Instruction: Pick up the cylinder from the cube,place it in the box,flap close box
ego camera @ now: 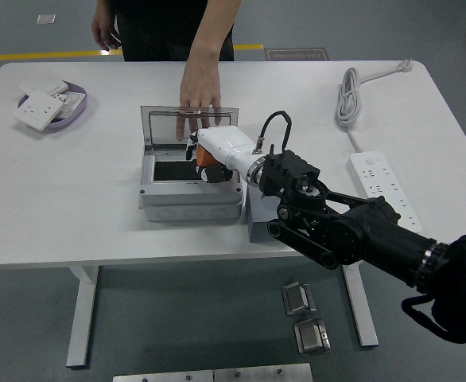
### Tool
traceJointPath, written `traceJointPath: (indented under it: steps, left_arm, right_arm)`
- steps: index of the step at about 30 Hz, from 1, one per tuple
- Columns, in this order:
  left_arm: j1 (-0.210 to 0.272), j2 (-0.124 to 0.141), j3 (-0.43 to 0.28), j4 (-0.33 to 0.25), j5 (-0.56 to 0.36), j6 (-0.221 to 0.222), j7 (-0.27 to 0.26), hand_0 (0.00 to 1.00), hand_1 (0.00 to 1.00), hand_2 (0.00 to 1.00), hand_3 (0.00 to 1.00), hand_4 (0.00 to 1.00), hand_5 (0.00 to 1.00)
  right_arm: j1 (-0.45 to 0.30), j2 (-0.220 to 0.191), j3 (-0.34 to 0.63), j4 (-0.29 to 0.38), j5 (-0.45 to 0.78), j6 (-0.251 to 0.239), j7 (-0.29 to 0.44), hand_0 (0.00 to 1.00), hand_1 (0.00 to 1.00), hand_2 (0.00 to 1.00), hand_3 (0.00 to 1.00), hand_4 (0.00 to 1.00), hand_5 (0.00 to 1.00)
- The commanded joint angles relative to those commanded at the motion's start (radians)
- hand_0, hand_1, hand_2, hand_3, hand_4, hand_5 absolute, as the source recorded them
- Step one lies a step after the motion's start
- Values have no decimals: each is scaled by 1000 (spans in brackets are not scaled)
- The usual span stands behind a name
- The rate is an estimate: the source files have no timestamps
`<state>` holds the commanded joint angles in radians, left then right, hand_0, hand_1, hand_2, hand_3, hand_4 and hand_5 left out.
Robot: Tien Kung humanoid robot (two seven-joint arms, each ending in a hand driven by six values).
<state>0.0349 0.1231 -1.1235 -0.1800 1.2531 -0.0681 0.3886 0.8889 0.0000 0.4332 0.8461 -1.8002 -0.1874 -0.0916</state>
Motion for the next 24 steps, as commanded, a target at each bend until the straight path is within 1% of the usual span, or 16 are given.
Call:
traceJointPath:
  steps: [2, 3, 8, 9, 14, 15, 19, 20, 21, 24]
  left_arm:
    - [-1, 1, 0, 0, 1, -1, 0, 600, 641, 549, 557, 657, 277]
    - [-2, 1, 0, 0, 2, -1, 0, 601, 640, 548, 557, 657, 277]
    - [-3, 2, -6, 0, 11, 0, 1, 601, 640, 548, 557, 657, 277]
    - [-3, 2, -6, 0, 12, 0, 0, 601, 640, 547, 556, 657, 278]
    - [-3, 1, -7, 0, 16, 1, 0, 601, 640, 547, 556, 657, 278]
    - [-3, 1, -7, 0, 16, 1, 0, 601, 640, 547, 554, 656, 281]
    - [-4, -1, -7, 0, 18, 1, 0, 601, 640, 547, 554, 656, 281]
    - [-4, -1, -7, 0, 18, 1, 0, 601, 640, 547, 554, 656, 281]
    - [-4, -1, -6, 0, 17, 1, 0, 601, 641, 546, 554, 652, 278]
    - [-2, -3, -4, 0, 14, 1, -1, 601, 641, 546, 554, 652, 278]
  right_arm:
    - [5, 0, -2, -7, 0, 2, 1, 699, 676, 657, 676, 395, 219]
    - [6, 0, -4, -10, 0, 3, 1, 805, 726, 727, 721, 583, 302]
    - [7, 0, -12, -12, -1, 5, 1, 805, 726, 727, 721, 583, 302]
    - [6, 0, -14, -11, -1, 5, 1, 833, 735, 733, 753, 687, 357]
    - [3, 0, -20, -7, 0, 4, 2, 833, 735, 733, 753, 687, 357]
    - [3, 0, -21, -6, 1, 4, 2, 840, 738, 735, 785, 763, 384]
    - [-1, 0, -24, 6, 17, 0, 6, 840, 738, 735, 785, 763, 384]
    - [-1, 0, -24, 12, 26, -1, 7, 840, 738, 735, 785, 763, 384]
    - [-2, 0, -23, 23, 37, -2, 9, 841, 741, 736, 788, 783, 400]
    - [0, 0, -12, 65, 67, -2, 12, 841, 741, 736, 788, 783, 400]
